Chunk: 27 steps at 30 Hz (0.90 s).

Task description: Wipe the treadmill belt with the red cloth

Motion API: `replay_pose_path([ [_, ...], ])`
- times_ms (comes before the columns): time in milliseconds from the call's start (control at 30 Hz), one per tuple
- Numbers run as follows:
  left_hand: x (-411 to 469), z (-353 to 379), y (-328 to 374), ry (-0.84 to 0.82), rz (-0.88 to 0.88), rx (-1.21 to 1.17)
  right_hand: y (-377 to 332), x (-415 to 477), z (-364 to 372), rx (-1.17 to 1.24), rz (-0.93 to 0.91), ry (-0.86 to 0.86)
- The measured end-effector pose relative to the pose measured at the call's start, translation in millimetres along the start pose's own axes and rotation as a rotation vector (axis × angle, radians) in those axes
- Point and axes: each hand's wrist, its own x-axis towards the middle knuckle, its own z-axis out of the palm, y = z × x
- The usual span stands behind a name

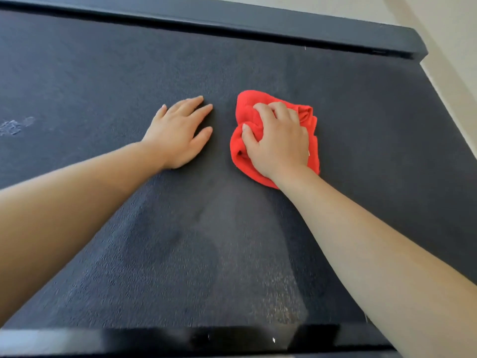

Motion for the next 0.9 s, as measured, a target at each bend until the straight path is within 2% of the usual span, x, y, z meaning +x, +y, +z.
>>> replay_pose_path([
  [200,67.6,12.4,0.1,0.065,-0.095,-0.003,20.0,76.2,18.7,-0.018,0.017,-0.002],
  [433,67.5,12.6,3.6,0.101,-0.138,0.026,33.7,146.7,34.1,-0.004,-0.035,-0.036],
  [633,69.5,8.1,5.7,0.07,-0.156,0.014,41.3,208.0,38.7,-0.007,-0.076,-0.139],
  [767,69.3,7.4,5.5,0.066,-0.158,0.001,41.4,214.6,37.0,-0.013,-0.081,-0.14],
  [900,71.7,9.2,2.6,0.105,-0.139,-0.031,36.3,182.7,30.6,-0.026,-0.091,-0.124],
])
